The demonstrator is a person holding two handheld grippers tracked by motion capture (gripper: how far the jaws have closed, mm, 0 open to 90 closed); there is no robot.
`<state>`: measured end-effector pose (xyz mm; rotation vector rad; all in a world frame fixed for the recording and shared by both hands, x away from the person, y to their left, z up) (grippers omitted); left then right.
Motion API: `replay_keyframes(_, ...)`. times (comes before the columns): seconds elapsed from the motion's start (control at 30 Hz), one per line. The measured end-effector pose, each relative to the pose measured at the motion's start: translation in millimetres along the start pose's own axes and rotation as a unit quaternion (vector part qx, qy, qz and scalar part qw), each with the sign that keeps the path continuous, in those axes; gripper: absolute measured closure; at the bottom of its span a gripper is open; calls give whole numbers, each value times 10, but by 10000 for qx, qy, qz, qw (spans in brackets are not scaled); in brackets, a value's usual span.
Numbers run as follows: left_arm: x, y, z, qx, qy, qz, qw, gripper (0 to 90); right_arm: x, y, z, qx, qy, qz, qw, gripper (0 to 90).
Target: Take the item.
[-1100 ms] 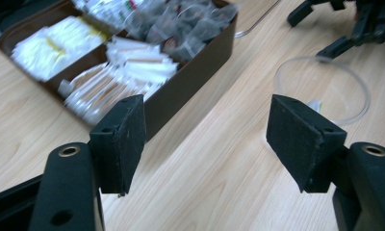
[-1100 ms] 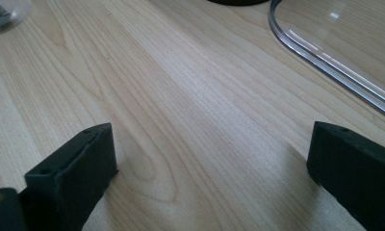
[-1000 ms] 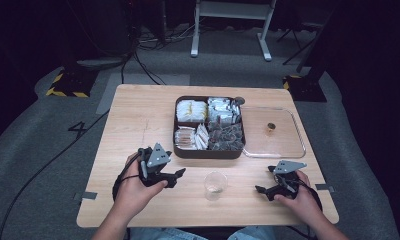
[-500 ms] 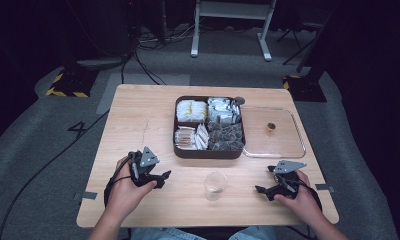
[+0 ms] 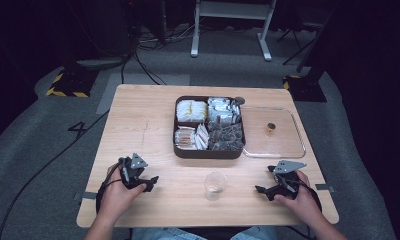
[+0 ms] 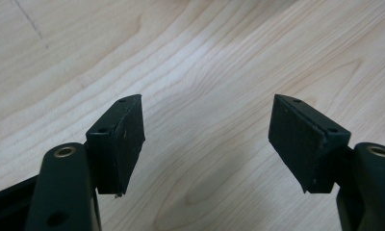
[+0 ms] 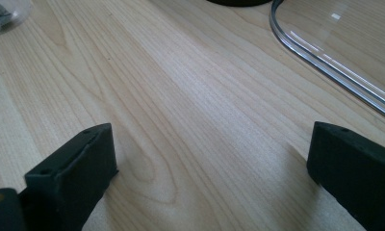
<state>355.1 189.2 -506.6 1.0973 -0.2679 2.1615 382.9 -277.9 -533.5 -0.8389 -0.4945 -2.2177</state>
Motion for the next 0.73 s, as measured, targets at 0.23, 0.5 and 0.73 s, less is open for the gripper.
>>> replay_keyframes(0.23, -105, -79, -135, 91, -167, 24, 9998, 246, 0, -1, 0, -5, -3, 0, 10000, 33)
replay_keyframes(0.5, -189, -137, -178, 69, 318, 49, 9995, 89, 0, -1, 0, -4, -3, 1, 10000, 33)
replay_keyframes(0.73, -201, -121, -181, 142, 372, 130, 9991, 51, 0, -1, -1, -2, -2, 1, 10000, 33)
Point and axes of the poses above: each handheld gripper's, and its own axes: x roughly backward along the jaws, z roughly out of its top, y roughly to its right, the point moved 4 cm from there along -x, roughly forward along the jaws, and after that the axes turned 8 degrees about -z, right-handed, at the moved point
